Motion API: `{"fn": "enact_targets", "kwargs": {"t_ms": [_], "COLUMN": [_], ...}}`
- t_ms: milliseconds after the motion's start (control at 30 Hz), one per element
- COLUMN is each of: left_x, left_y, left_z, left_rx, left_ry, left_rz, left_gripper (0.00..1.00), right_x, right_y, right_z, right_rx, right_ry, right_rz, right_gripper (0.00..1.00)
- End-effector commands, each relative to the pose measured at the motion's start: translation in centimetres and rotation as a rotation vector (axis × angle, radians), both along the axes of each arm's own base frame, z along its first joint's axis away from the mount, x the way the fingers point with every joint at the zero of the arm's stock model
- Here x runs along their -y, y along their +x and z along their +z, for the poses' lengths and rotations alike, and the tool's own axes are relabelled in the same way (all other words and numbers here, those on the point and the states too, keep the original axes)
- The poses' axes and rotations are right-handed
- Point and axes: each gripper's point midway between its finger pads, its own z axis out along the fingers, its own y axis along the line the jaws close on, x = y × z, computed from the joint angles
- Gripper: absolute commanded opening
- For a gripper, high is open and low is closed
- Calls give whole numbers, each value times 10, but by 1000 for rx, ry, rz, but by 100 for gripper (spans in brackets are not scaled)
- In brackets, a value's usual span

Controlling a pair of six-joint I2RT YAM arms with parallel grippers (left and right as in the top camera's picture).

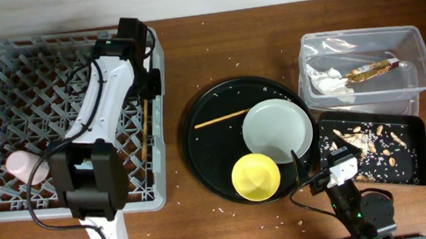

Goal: Sort waste into correct bins and load items into the dishwasher rack
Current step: 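Reach the left gripper to the wooden chopsticks and grasp them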

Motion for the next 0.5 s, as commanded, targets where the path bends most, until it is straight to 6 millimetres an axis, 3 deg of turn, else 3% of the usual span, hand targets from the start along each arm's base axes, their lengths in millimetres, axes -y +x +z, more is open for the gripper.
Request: {"fn": "enact_targets", "kwargs": {"t_ms": [0, 67, 133, 233, 333, 467], "left_x": [45, 70, 97, 129, 157, 171], "left_y": [7, 0, -10, -31, -51, -80], "left_z": [47, 50, 41, 2, -44, -92], "left_rx": [61, 61, 56, 8, -57, -164], "left_ry": [-181, -202, -151, -4, 19, 53], "left_rz": [-67, -170, -354, -584, -696, -839], "left_gripper": [33, 33, 33, 34, 34, 33], "right_x": [1, 1, 1, 1, 1, 1], "right_y": [0, 0, 0, 0, 0, 0], "right_z": [-3, -3, -3, -3, -3, -3], "right_rx": [-3, -3, -3, -3, -3, -3], "right_ry": [7, 7, 7, 7, 7, 7], "right_rz": [-3, -3, -3, -3, -3, -3], "right_gripper": [98, 98, 98, 99, 98, 98]}}
